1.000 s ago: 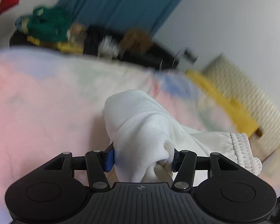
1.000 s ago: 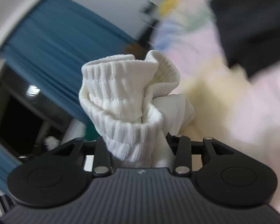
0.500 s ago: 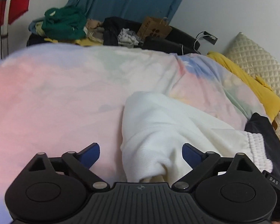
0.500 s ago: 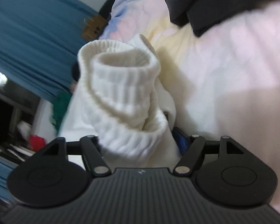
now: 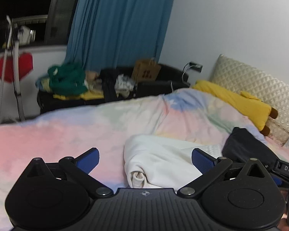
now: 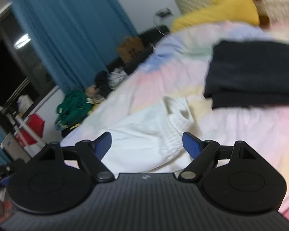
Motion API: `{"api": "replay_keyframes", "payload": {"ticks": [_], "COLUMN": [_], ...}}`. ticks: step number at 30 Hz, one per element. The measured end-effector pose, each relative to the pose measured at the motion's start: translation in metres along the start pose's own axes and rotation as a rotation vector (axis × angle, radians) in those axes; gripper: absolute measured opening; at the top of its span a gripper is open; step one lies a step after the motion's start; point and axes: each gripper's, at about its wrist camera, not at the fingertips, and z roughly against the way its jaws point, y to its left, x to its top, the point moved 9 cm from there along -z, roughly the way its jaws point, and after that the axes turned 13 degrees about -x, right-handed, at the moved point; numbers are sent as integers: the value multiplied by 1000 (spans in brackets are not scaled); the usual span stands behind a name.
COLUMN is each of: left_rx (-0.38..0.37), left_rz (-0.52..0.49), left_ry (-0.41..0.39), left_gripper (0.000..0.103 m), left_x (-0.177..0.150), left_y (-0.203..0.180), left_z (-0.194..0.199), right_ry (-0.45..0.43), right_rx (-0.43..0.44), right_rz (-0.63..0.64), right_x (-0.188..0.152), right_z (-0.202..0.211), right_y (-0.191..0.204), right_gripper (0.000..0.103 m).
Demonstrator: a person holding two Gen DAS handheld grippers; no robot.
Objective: Fold clothes
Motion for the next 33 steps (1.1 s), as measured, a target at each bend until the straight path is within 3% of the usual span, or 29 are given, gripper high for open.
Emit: {"api": "replay_keyframes", "payload": {"ticks": [7,14,33], "left_rx": [16,47,87], "left_rz": [-112,-159,-83], "left_ry": [-19,-33,-16], "left_gripper": [103,103,103], "left_x": [-16,-48,-97], "left_y": [-52,-79,-46], "left_z": [81,118,122], "right_ry": [-96,-141,-181], "right_rx": [68,70,1], "right_rz": [129,248,343], "right_x": [-3,-33,-82], "right_z": [89,127,124], "right_y": [29,40,48], "right_gripper": [83,83,83]}}
